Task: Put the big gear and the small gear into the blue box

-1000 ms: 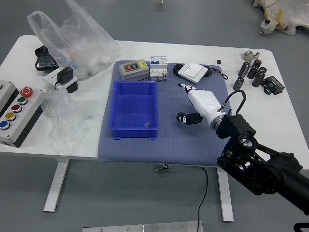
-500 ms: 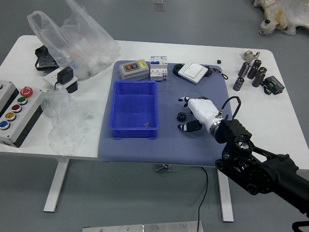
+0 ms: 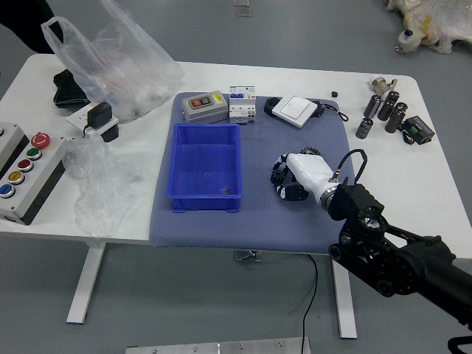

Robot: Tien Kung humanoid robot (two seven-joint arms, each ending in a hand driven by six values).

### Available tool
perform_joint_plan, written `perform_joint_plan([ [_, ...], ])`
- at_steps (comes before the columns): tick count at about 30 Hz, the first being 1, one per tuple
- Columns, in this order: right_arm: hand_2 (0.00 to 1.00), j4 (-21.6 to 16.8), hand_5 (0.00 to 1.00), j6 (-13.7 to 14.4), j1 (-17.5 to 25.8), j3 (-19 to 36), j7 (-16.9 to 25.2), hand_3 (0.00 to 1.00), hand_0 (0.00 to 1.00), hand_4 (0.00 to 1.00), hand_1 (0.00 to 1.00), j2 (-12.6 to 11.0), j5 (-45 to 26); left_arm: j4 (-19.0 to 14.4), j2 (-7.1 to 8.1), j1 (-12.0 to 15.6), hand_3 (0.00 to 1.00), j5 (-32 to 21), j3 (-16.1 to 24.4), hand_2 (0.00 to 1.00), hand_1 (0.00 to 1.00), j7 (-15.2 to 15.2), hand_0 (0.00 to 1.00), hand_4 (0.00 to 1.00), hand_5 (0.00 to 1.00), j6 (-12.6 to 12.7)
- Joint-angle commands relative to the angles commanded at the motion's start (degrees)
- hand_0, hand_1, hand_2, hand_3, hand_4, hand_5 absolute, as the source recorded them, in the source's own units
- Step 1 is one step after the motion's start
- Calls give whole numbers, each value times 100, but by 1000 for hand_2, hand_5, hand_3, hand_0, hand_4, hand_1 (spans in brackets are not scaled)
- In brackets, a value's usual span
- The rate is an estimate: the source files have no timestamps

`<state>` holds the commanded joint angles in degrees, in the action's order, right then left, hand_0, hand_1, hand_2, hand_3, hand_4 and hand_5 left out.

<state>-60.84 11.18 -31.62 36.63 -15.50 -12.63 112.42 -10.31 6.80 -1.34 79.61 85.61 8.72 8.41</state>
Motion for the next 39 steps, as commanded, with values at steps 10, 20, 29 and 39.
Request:
perform_joint_plan([
  [10,520,-22,154,97,-45,464,40,623,342,571,432,-69,-122,0,-2,7,671,5,8,548,576,2,625,704,277,2],
  [20,660,-192,259,-29,-27,848,22,681,340,642,448,-224,-83,0,-7,20,671,19,23,549,576,17,625,705,275,2],
  [29,855,-497,293,-171,-85,400,24,880,323,807,426,-156,-269,0,-5,14,671,42,33,548,576,19,625,705,277,2],
  [39,813,-197,276,-276,-216,8,-83,857,314,817,414,-75,-399,0,0,17,670,60,45,548,576,32,625,705,276,2],
])
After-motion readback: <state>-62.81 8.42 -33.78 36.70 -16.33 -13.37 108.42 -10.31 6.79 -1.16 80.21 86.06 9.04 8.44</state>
